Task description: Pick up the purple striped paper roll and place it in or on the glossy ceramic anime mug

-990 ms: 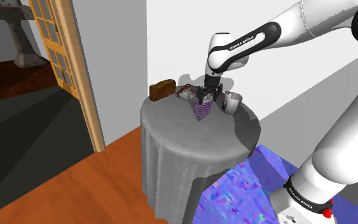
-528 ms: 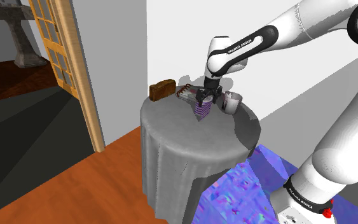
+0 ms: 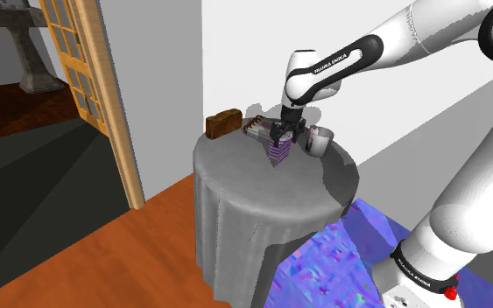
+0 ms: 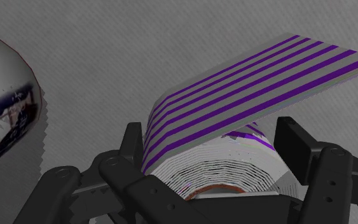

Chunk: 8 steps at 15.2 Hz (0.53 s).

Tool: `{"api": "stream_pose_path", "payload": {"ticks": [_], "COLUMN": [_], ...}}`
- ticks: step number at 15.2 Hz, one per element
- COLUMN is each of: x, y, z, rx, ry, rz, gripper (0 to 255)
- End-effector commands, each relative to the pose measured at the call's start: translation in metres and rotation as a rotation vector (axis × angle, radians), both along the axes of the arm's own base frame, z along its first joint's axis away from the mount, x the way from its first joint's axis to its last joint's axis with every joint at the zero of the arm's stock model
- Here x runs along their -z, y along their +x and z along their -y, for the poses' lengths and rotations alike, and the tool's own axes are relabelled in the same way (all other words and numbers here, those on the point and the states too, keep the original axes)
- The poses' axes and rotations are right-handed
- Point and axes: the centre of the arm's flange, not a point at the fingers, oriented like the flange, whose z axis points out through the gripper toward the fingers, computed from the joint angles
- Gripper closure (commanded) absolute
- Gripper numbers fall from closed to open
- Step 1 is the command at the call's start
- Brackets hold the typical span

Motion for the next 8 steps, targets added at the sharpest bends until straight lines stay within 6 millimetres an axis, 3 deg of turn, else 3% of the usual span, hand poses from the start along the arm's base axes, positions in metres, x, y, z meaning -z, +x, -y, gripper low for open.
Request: {"api": "stream_pose_path", "payload": {"ticks": [1,4,8], "x": [0.0,0.0,-0.021], "y": [0.0,0.0,0.0], "z": [0.0,0.0,0.0], "rx": [0.0,0.0,0.0], "ry": [0.0,0.0,0.0], "rz": [0.0,0.0,0.0], "gripper": [255,255,255]}}
